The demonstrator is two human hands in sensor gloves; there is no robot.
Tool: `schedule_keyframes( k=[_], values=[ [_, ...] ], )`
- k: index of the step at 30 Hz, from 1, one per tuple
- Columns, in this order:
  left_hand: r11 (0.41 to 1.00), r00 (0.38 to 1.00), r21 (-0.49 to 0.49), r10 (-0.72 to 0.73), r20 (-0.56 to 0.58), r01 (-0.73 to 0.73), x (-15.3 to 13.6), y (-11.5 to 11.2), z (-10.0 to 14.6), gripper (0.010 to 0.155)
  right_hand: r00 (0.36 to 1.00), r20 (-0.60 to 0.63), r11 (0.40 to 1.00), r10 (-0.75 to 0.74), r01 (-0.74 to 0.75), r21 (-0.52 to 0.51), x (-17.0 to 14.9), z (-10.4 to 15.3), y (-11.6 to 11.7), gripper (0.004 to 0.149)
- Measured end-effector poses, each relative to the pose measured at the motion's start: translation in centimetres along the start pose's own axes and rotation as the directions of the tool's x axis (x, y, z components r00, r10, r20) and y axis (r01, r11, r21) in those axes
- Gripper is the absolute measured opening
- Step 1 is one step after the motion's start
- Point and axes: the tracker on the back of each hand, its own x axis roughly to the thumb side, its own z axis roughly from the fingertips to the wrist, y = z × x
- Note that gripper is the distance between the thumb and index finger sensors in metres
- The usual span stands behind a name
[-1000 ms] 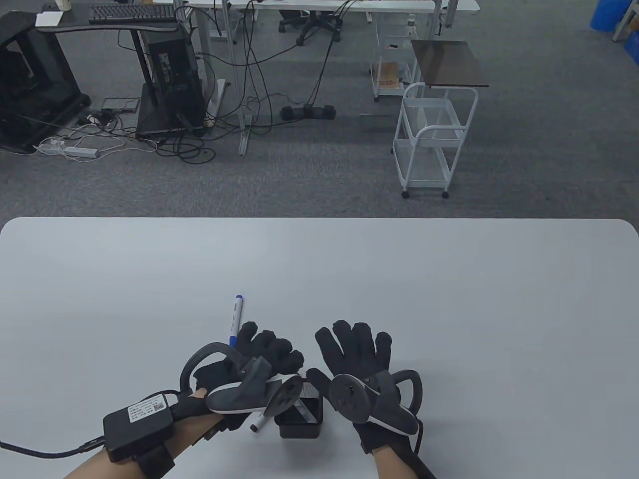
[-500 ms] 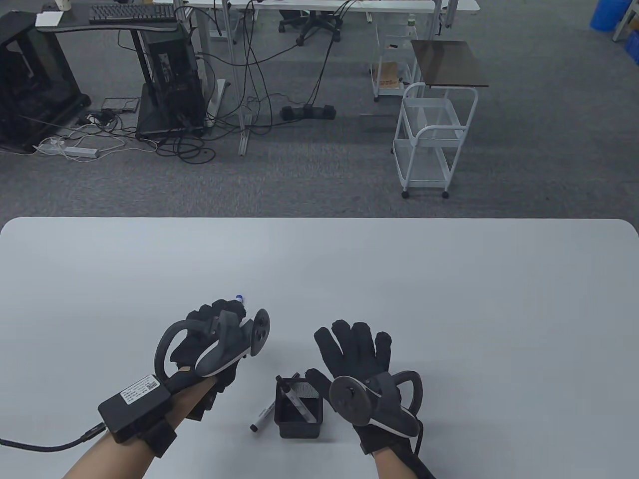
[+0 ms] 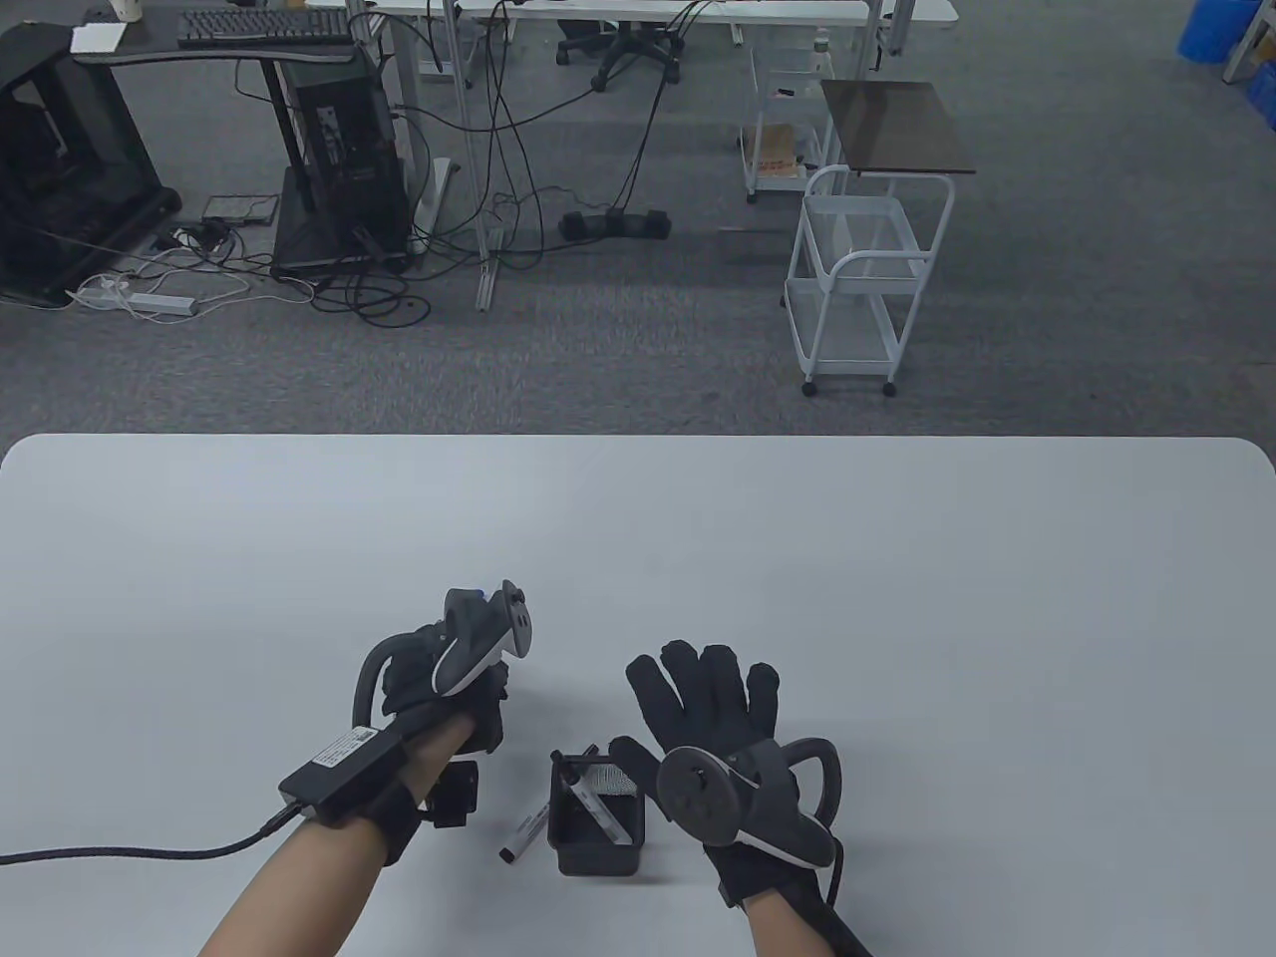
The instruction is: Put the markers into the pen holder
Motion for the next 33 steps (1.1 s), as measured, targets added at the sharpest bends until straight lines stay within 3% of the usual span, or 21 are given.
schedule_keyframes(
  k=[7, 9, 15, 33],
  values=[
    [0.992, 0.997, -0.110, 0.062, -0.034, -0.065, 0.6, -2.3, -2.8, 0.071, 1.000, -0.007, 1.000, -0.009, 0.009, 0.007, -0.2, -0.3, 0.1, 0.072],
    [0.997, 0.999, -0.076, 0.031, -0.038, -0.034, 0.9, -2.5, -3.1, 0.071, 1.000, -0.008, 1.000, -0.010, 0.010, 0.012, -0.3, -0.4, 0.2, 0.072],
    [0.992, 0.997, -0.111, 0.060, -0.052, -0.066, 0.6, -2.2, -4.0, 0.068, 1.000, -0.008, 1.000, -0.013, 0.014, 0.024, -0.4, -0.5, 0.4, 0.072],
    [1.000, 0.999, -0.011, 0.016, -0.028, -0.016, 1.1, -2.4, -4.0, 0.052, 1.000, 0.010, 0.999, 0.005, -0.006, 0.043, 0.3, -0.6, 0.8, 0.071]
  ],
)
